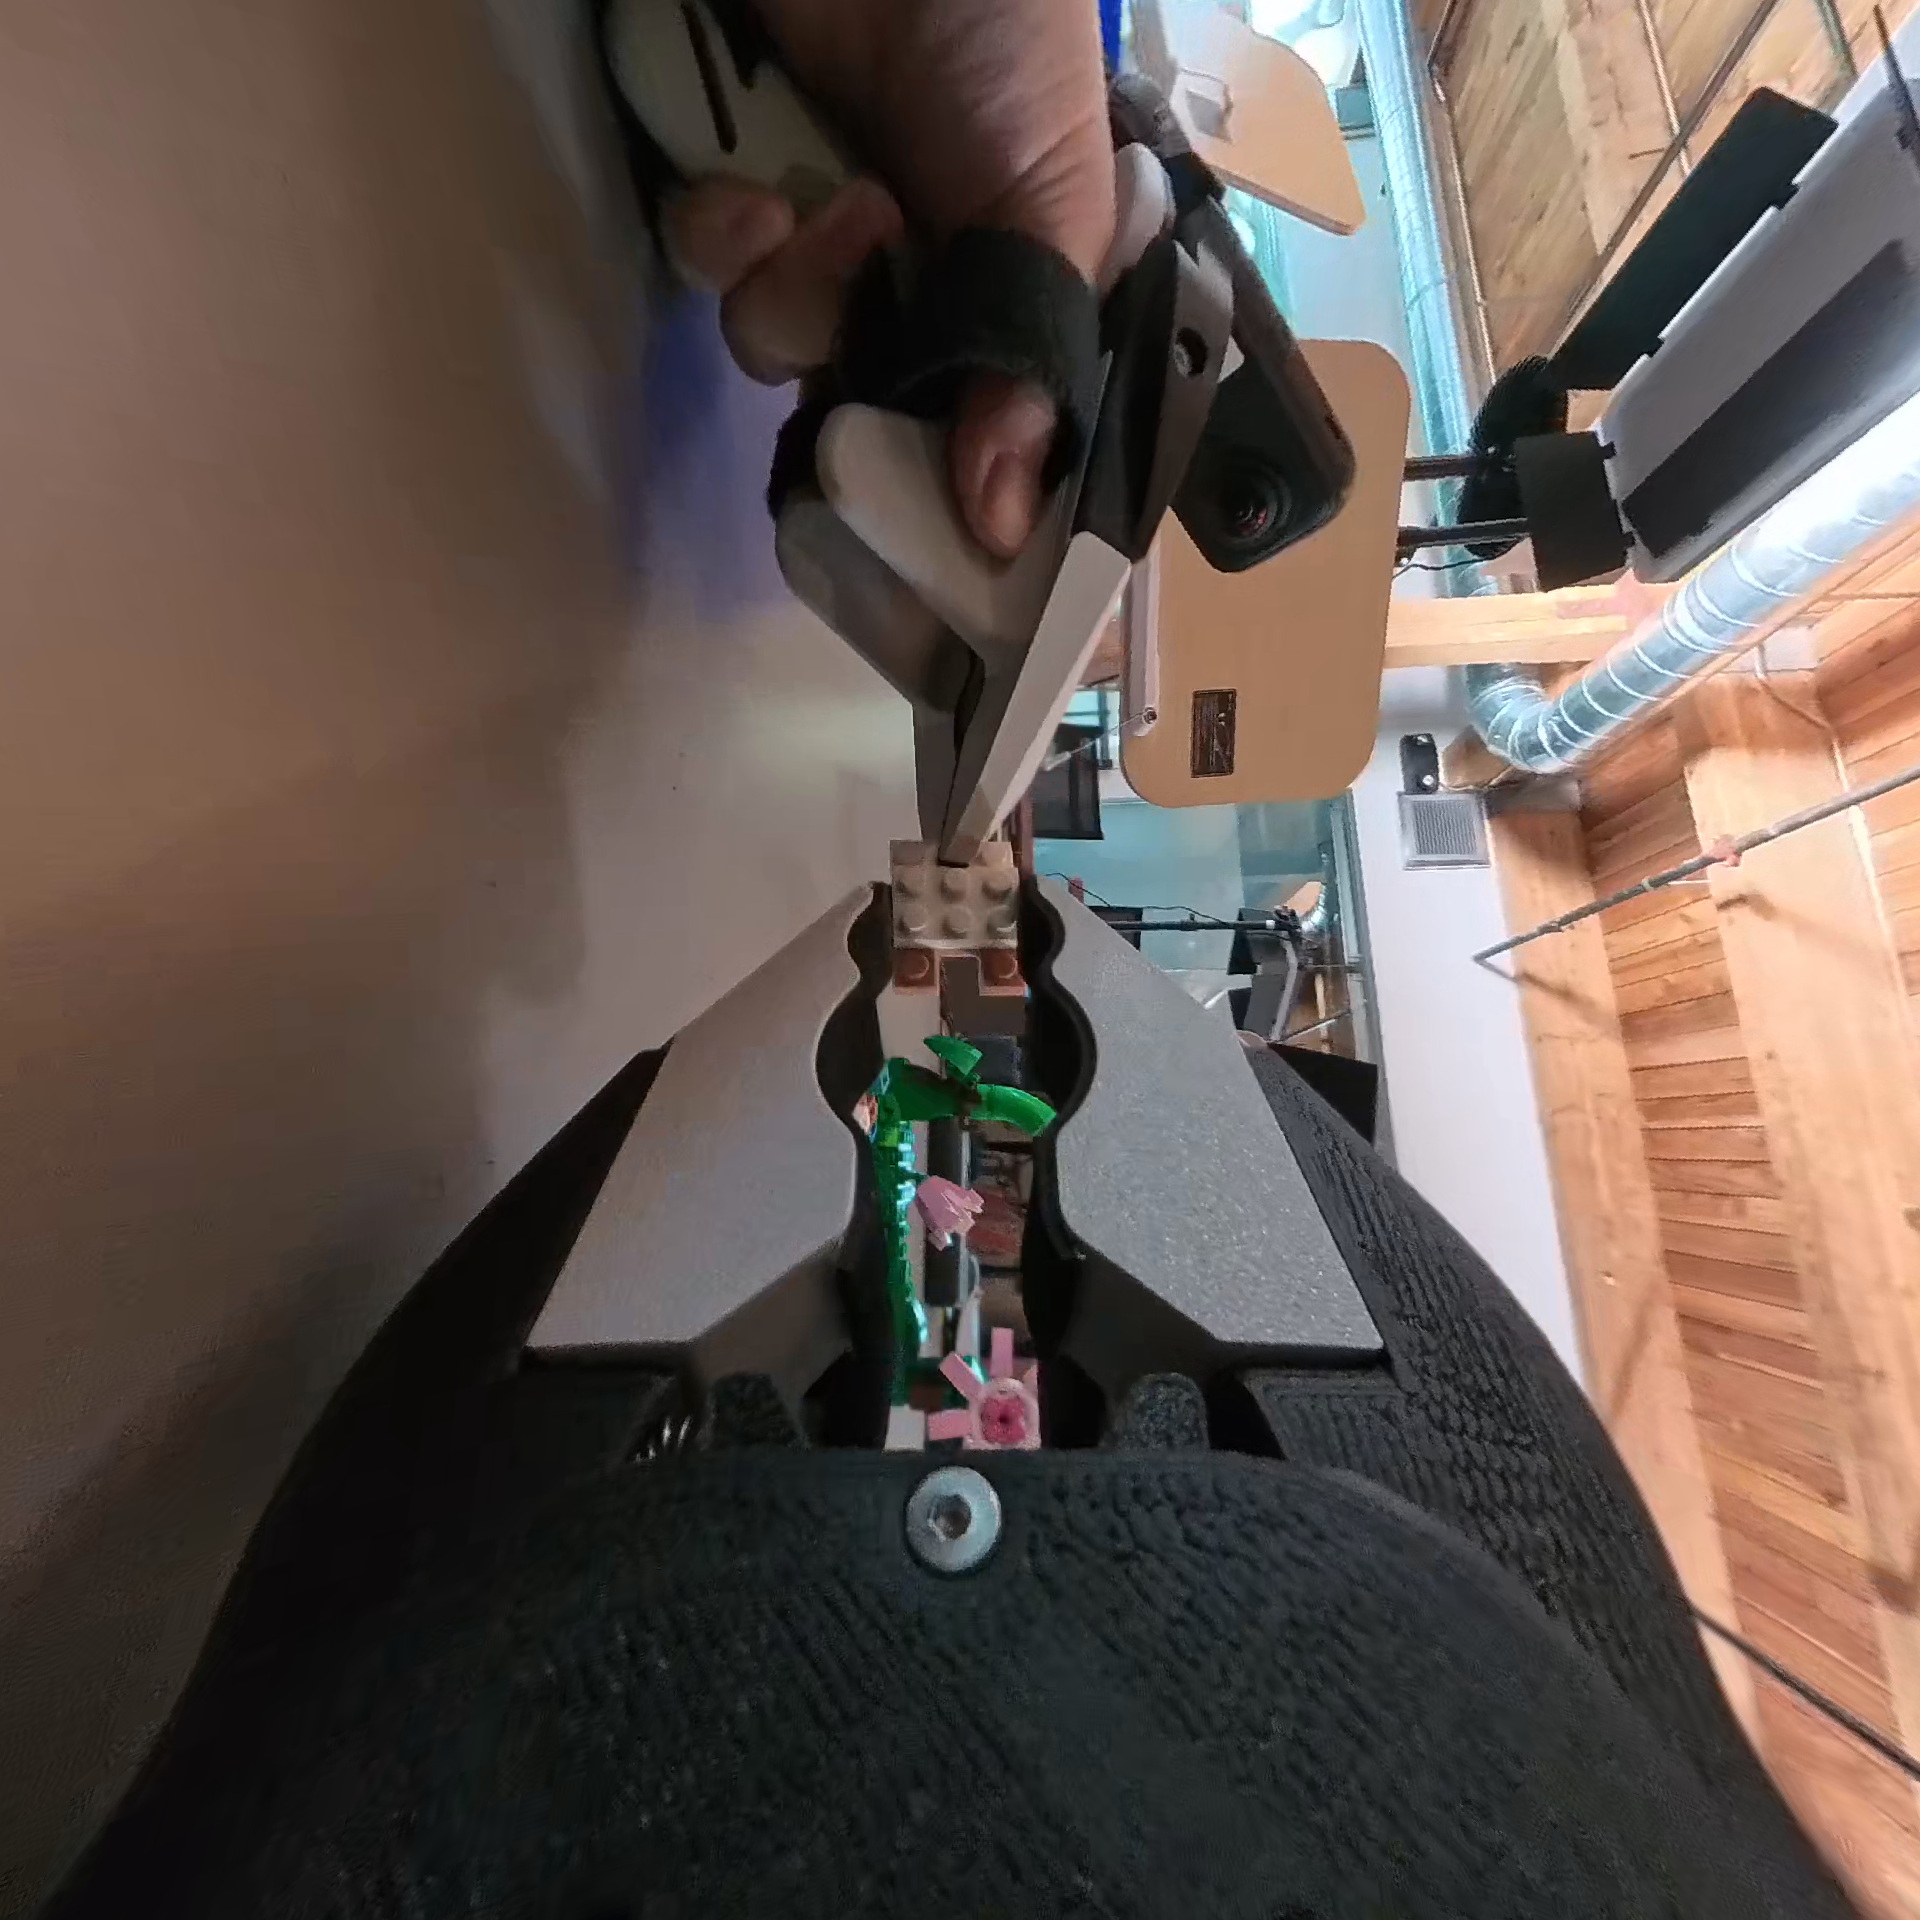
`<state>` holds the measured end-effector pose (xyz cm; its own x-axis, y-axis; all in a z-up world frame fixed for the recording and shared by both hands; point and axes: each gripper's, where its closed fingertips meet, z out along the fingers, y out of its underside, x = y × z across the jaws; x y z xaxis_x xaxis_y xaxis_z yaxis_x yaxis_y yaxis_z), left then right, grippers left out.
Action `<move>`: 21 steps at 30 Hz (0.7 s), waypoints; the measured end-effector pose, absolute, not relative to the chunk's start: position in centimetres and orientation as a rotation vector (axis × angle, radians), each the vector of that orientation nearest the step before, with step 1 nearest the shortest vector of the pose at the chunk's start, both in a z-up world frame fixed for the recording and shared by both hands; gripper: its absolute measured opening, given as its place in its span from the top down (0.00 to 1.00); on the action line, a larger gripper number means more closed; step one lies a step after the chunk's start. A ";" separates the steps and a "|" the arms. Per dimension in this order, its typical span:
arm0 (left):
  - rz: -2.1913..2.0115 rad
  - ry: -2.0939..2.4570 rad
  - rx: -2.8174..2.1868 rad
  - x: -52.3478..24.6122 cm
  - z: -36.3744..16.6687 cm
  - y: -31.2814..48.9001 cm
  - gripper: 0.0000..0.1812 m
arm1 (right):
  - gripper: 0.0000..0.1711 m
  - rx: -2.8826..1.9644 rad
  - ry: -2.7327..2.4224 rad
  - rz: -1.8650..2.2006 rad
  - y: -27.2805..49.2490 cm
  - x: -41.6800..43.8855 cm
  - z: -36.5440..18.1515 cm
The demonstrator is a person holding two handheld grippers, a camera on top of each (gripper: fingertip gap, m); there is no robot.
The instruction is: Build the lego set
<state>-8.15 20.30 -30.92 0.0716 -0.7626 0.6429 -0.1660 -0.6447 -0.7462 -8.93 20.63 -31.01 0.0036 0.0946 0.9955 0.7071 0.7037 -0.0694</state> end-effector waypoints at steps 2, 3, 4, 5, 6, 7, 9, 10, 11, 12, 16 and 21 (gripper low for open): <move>-1.636 0.912 -1.851 -8.2 -30.6 20.2 1.00 | 0.88 -0.706 -1.501 -0.493 20.5 -8.9 -30.8; -1.651 0.910 -1.843 -8.2 -30.5 20.1 1.00 | 0.88 -0.721 -1.493 -0.458 20.4 -8.9 -30.7; -1.657 0.906 -1.839 -8.2 -30.4 20.2 1.00 | 0.88 -0.740 -1.489 -0.425 20.4 -8.9 -30.7; -1.668 0.905 -1.832 -8.3 -30.3 20.1 1.00 | 0.88 -0.742 -1.484 -0.405 20.2 -8.9 -30.5; -1.669 0.900 -1.835 -8.3 -30.3 20.2 1.00 | 0.88 -0.749 -1.484 -0.395 20.2 -8.9 -30.5; -1.678 0.900 -1.830 -8.3 -30.2 20.1 1.00 | 0.88 -0.747 -1.482 -0.387 20.1 -8.8 -30.5; -1.647 0.849 -1.864 -8.5 -30.5 20.9 0.98 | 0.89 -0.760 -1.469 -0.360 19.7 -9.0 -30.3; -1.435 0.649 -2.024 -10.2 -32.5 24.3 1.00 | 1.00 -0.616 -1.377 -0.264 17.9 -9.3 -27.7; -1.475 0.583 -1.991 -11.2 -31.8 25.2 1.00 | 1.00 -0.650 -1.327 -0.193 17.0 -9.3 -26.4; -1.516 0.556 -1.943 -11.9 -31.1 25.5 1.00 | 1.00 -0.700 -1.316 -0.163 17.3 -9.4 -26.5; -1.457 0.614 -1.933 -11.5 -31.3 25.1 1.00 | 1.00 -0.856 -1.306 -0.136 20.7 -8.6 -27.6; -1.548 0.575 -1.727 -12.4 -28.6 24.8 1.00 | 0.96 -0.864 -1.274 -0.028 20.4 -9.1 -27.5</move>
